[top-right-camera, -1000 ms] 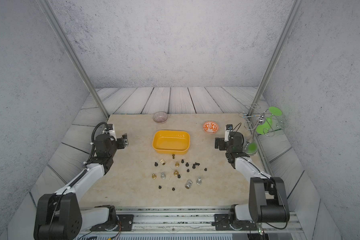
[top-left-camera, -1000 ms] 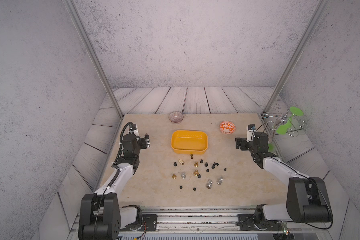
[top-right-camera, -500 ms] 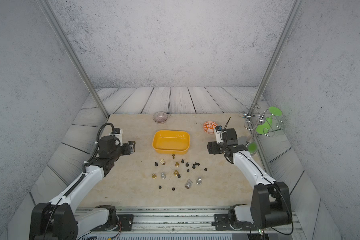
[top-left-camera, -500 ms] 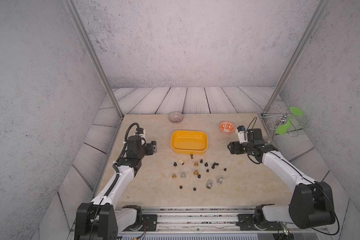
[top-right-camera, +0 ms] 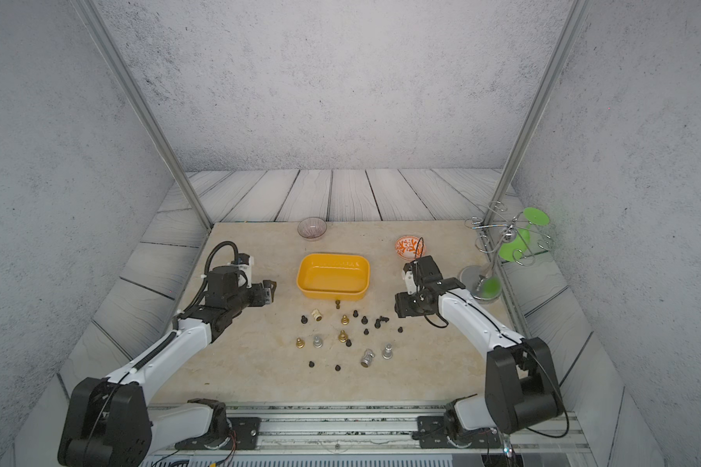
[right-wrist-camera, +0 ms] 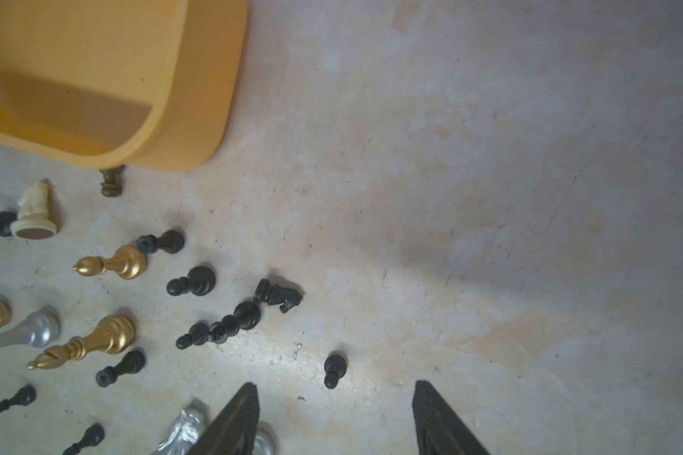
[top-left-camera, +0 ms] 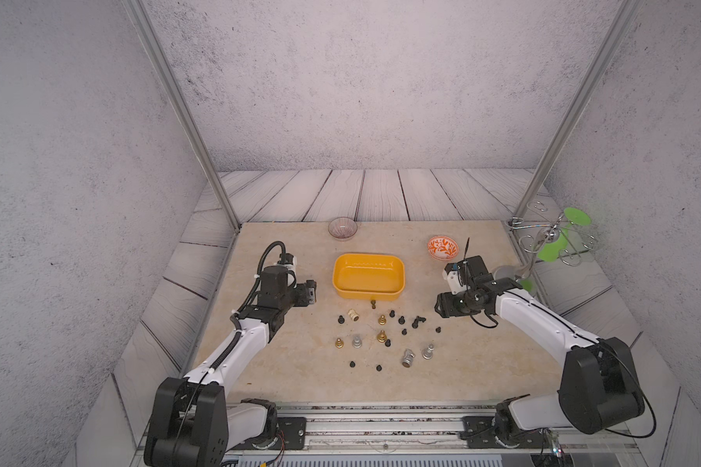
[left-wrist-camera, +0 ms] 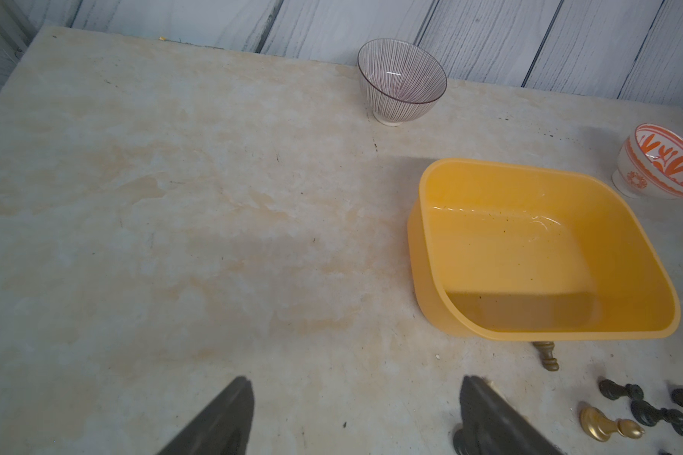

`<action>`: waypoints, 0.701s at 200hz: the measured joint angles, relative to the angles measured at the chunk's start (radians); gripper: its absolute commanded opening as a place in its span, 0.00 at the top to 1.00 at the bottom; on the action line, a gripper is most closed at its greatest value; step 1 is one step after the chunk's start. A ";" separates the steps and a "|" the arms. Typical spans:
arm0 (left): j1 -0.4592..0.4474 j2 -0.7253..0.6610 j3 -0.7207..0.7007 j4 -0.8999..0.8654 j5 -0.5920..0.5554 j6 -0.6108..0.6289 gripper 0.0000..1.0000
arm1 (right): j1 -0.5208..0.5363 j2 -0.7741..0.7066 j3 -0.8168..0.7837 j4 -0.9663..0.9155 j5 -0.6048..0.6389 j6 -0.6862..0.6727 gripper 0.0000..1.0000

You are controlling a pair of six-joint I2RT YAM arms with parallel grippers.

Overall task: Put the chess pieces into the storage box
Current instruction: Pick up the chess piece at the center of the board.

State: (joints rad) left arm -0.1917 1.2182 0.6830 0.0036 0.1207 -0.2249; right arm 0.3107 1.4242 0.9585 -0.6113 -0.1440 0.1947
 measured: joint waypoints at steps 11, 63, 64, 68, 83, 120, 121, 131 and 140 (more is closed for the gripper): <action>-0.001 0.006 0.000 0.000 0.000 0.000 0.16 | 0.014 0.016 0.000 -0.012 0.007 0.013 0.42; -0.002 0.034 0.000 0.000 0.000 0.000 0.16 | 0.071 0.105 0.010 -0.062 0.048 0.068 0.55; -0.002 0.034 0.000 0.000 0.000 0.000 0.16 | 0.072 0.106 0.010 -0.062 0.049 0.069 0.55; -0.002 0.034 0.000 0.000 0.000 0.000 0.16 | 0.074 0.111 0.012 -0.065 0.051 0.072 0.56; -0.002 0.034 0.000 0.000 -0.001 -0.001 0.16 | 0.079 0.125 0.014 -0.070 0.061 0.087 0.61; -0.002 0.034 0.000 0.000 -0.004 0.000 0.16 | 0.088 0.151 0.019 -0.073 0.074 0.107 0.64; -0.002 0.034 0.000 0.000 -0.003 0.000 0.16 | 0.088 0.153 0.019 -0.073 0.075 0.107 0.64; -0.002 0.034 0.000 0.000 -0.003 0.000 0.16 | 0.090 0.164 0.019 -0.073 0.076 0.109 0.66; -0.002 0.034 0.000 0.000 -0.003 0.000 0.16 | 0.092 0.175 0.019 -0.073 0.076 0.110 0.68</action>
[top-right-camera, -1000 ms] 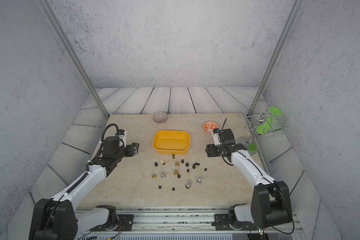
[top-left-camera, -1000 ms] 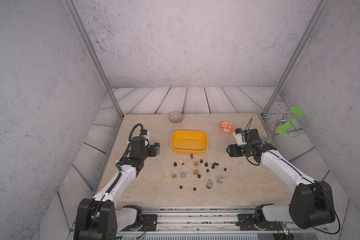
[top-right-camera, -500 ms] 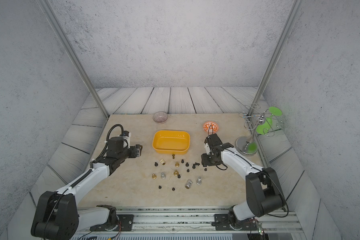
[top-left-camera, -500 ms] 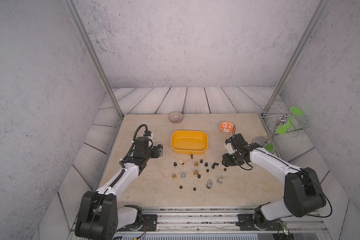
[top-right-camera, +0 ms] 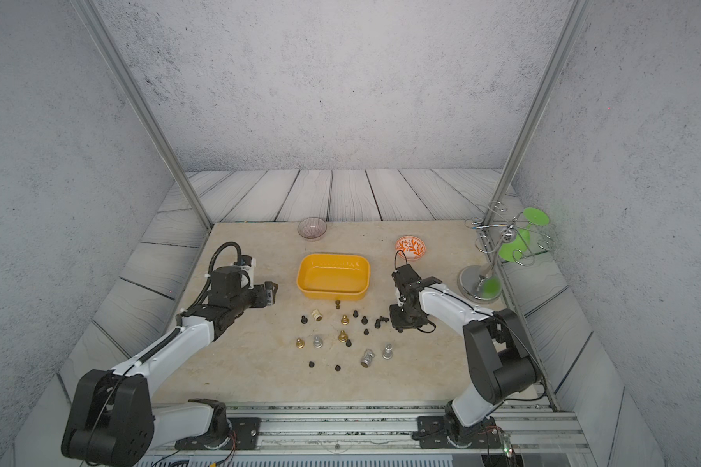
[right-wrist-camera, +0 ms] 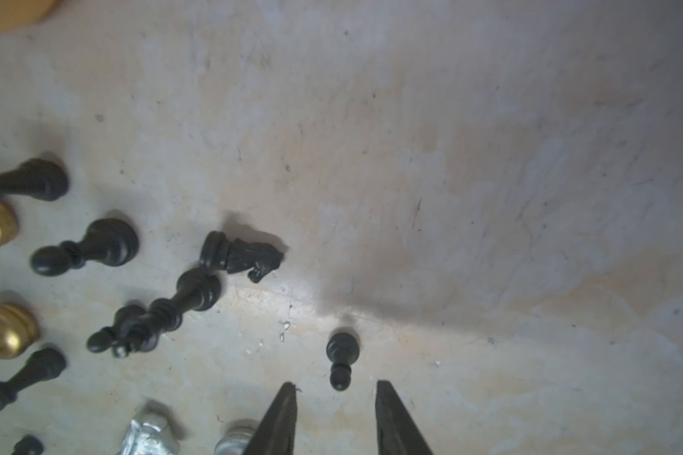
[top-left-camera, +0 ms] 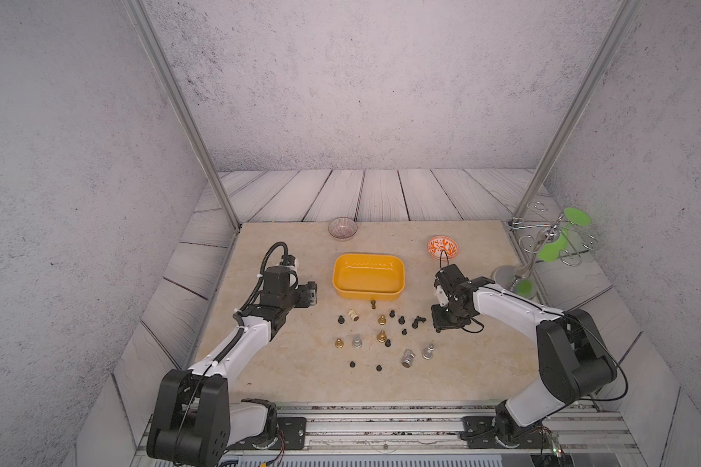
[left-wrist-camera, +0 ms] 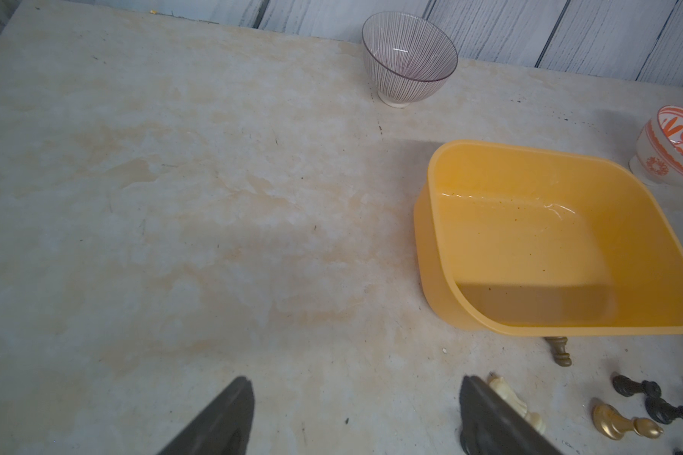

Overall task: Put the chess pieces into the storage box
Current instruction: Pick up the chess piece at the center of the board.

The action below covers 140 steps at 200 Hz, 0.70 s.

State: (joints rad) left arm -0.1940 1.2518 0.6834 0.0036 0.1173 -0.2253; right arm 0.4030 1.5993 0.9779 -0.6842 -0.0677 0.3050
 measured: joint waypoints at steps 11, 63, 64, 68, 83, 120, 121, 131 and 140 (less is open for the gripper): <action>0.000 0.000 0.000 0.000 0.000 0.000 0.16 | 0.003 0.014 0.000 0.001 0.000 0.003 0.70; 0.000 0.000 0.000 -0.001 -0.001 0.000 0.16 | 0.010 0.054 0.005 0.008 0.005 0.014 0.85; 0.000 0.000 0.000 -0.001 -0.001 0.000 0.16 | 0.010 0.055 0.006 0.008 0.007 0.014 0.86; 0.000 0.000 0.000 -0.001 -0.001 0.000 0.16 | 0.010 0.056 0.007 0.008 0.008 0.014 0.87; 0.000 0.000 0.000 -0.001 -0.001 0.000 0.16 | 0.011 0.061 0.010 0.009 0.013 0.015 0.91; 0.000 0.000 0.000 -0.003 -0.009 0.000 0.16 | 0.011 0.061 0.010 0.008 0.018 0.016 1.00; 0.000 0.000 0.000 -0.003 -0.009 0.000 0.16 | 0.011 0.061 0.010 0.009 0.018 0.016 1.00; 0.000 0.000 0.000 -0.004 -0.012 0.000 0.16 | 0.011 0.061 0.010 0.008 0.018 0.016 1.00; 0.000 0.000 0.000 -0.004 -0.013 0.000 0.16 | 0.011 0.061 0.011 0.007 0.018 0.016 1.00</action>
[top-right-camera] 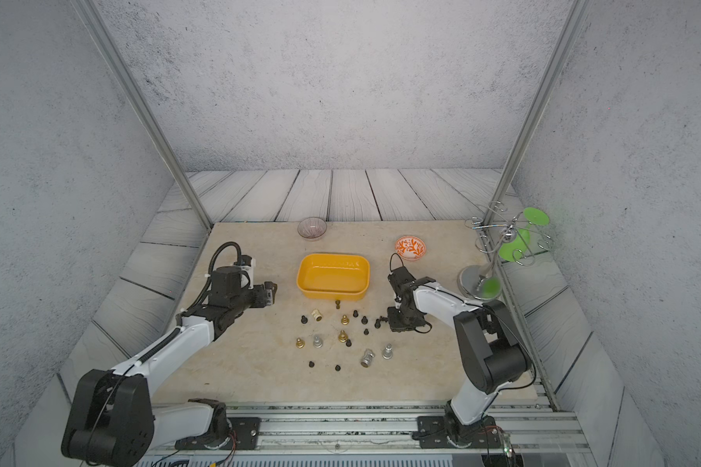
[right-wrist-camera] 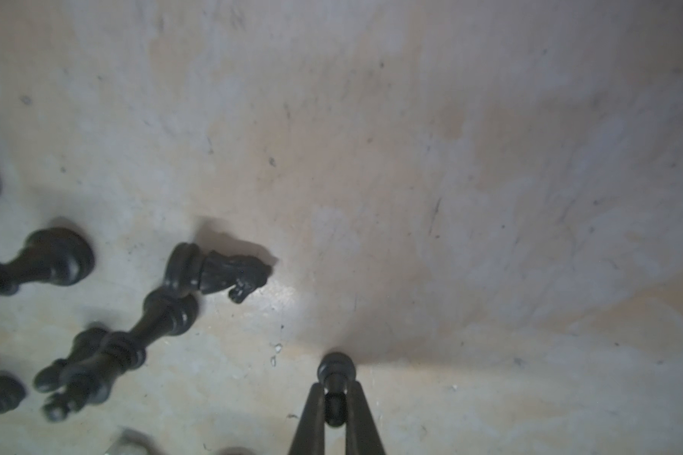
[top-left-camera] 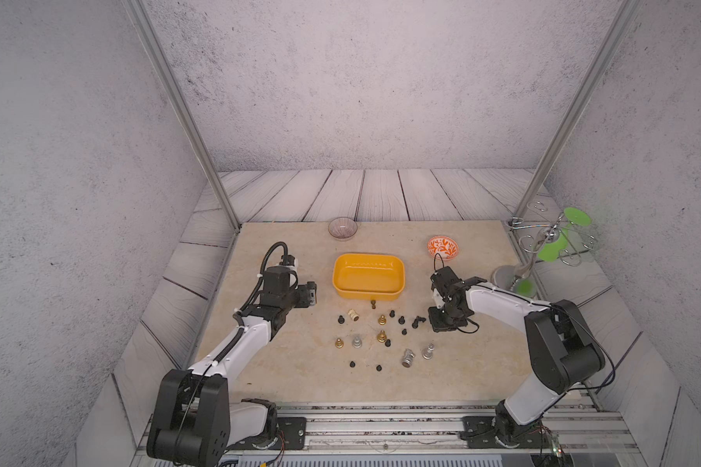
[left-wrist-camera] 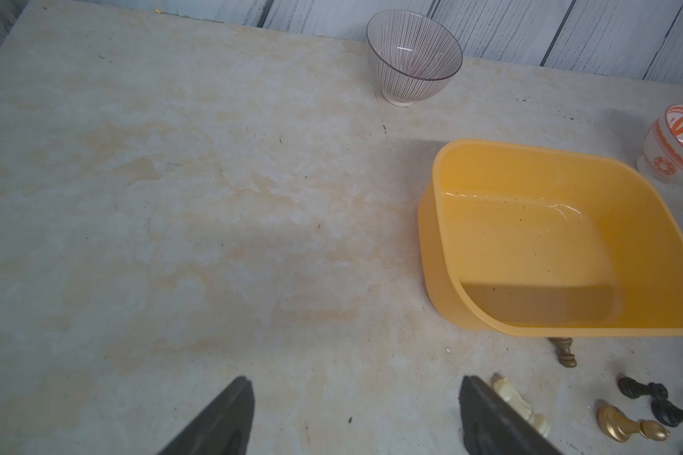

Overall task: Put the chess pieces into the storage box
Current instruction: Pick up the chess piece at the center of the board, then place the chess piece in the storage box.

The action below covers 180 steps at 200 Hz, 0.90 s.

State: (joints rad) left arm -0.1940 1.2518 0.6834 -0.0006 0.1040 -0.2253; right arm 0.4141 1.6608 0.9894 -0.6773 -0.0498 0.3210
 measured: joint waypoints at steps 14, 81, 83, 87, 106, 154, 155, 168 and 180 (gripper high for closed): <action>0.000 0.000 0.000 0.000 -0.003 0.000 0.16 | 0.000 0.000 0.006 -0.005 0.000 -0.002 1.00; 0.000 0.000 0.000 -0.004 -0.004 0.000 0.16 | 0.000 -0.004 0.210 -0.093 -0.009 -0.067 1.00; 0.000 0.000 0.000 -0.004 -0.004 0.000 0.16 | 0.000 -0.004 0.219 -0.095 -0.011 -0.068 1.00; 0.000 0.000 0.000 -0.004 -0.004 0.000 0.16 | 0.000 -0.004 0.233 -0.095 -0.014 -0.071 1.00; 0.000 0.000 0.000 -0.004 -0.004 0.000 0.16 | 0.000 -0.004 0.310 -0.100 -0.038 -0.086 1.00; 0.000 0.000 0.000 -0.004 -0.002 0.000 0.16 | 0.000 0.064 0.555 -0.081 -0.135 -0.098 1.00; 0.000 0.000 0.000 -0.004 -0.002 0.000 0.16 | 0.001 0.067 0.559 -0.080 -0.137 -0.098 1.00; -0.001 -0.002 0.000 -0.005 -0.001 0.000 0.16 | 0.004 0.112 0.628 -0.078 -0.159 -0.100 1.00; -0.001 -0.003 0.000 -0.008 -0.001 0.000 0.16 | 0.009 0.158 0.684 -0.077 -0.170 -0.105 1.00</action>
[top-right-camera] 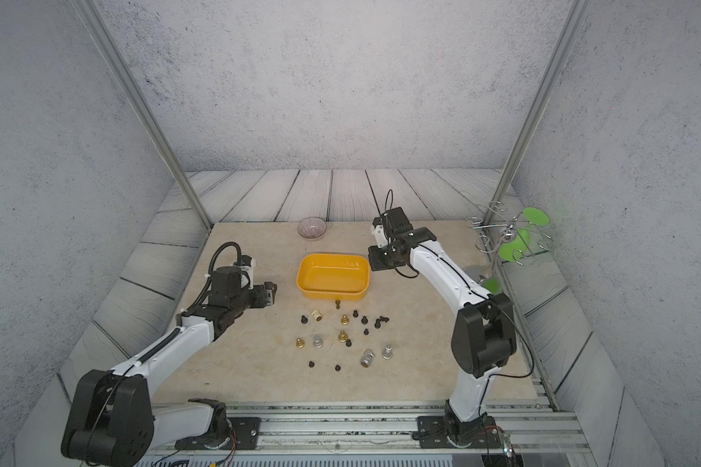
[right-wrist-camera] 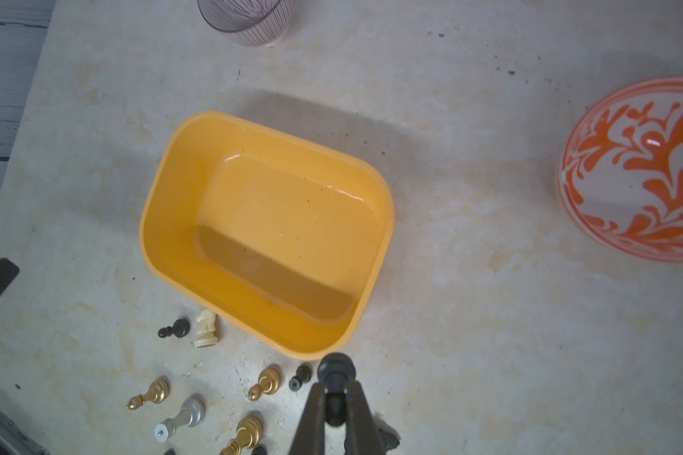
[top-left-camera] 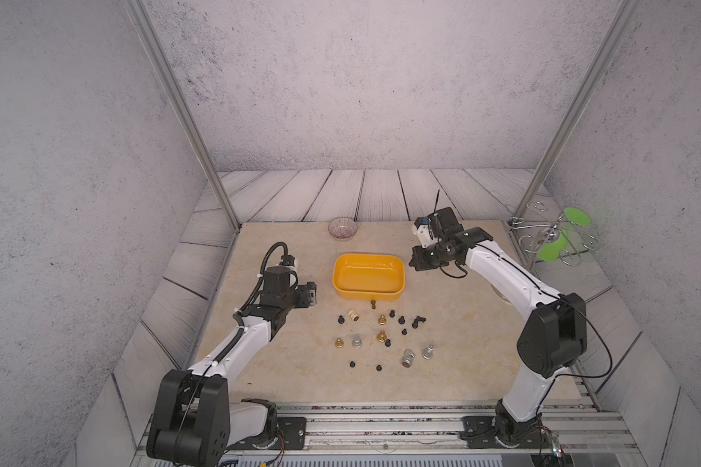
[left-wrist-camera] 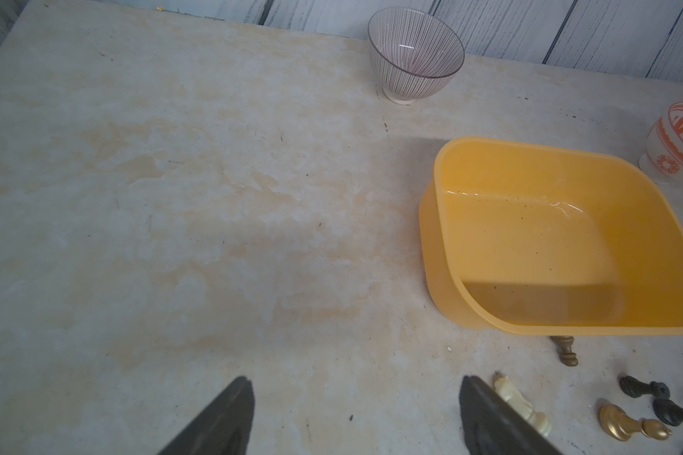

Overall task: Put the chess pieces into the storage box
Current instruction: Place the chess piece in the storage box.

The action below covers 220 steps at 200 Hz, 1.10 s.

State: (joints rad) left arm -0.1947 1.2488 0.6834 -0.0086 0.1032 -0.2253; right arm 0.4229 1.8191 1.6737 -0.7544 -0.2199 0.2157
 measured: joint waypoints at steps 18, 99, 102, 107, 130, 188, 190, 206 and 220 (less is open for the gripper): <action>0.000 -0.001 0.000 -0.003 0.000 0.000 0.16 | 0.012 0.068 0.068 0.000 -0.018 -0.007 1.00; -0.005 -0.001 0.000 -0.003 0.011 -0.009 0.16 | 0.106 0.266 0.174 -0.048 0.017 -0.053 1.00; -0.005 -0.001 0.000 -0.003 0.013 -0.010 0.16 | 0.108 0.271 0.178 -0.052 0.021 -0.056 1.00; -0.005 -0.001 0.000 -0.003 0.015 -0.011 0.16 | 0.112 0.281 0.187 -0.060 0.031 -0.061 1.00; -0.006 -0.001 0.000 -0.004 0.025 -0.018 0.16 | 0.124 0.325 0.233 -0.076 0.058 -0.072 1.00; -0.012 0.003 0.000 -0.004 0.045 -0.028 0.16 | 0.126 0.363 0.269 -0.106 0.086 -0.089 0.82; -0.013 0.004 0.000 -0.004 0.045 -0.029 0.16 | 0.126 0.364 0.269 -0.108 0.087 -0.093 0.81; -0.016 0.008 0.000 -0.003 0.048 -0.034 0.16 | 0.126 0.372 0.270 -0.113 0.094 -0.099 0.76; -0.019 0.011 0.000 -0.004 0.051 -0.039 0.16 | 0.126 0.379 0.270 -0.117 0.097 -0.101 0.73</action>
State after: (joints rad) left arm -0.2134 1.2598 0.6834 -0.0124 0.1547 -0.2642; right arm 0.5488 2.1979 1.9438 -0.8715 -0.1234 0.1150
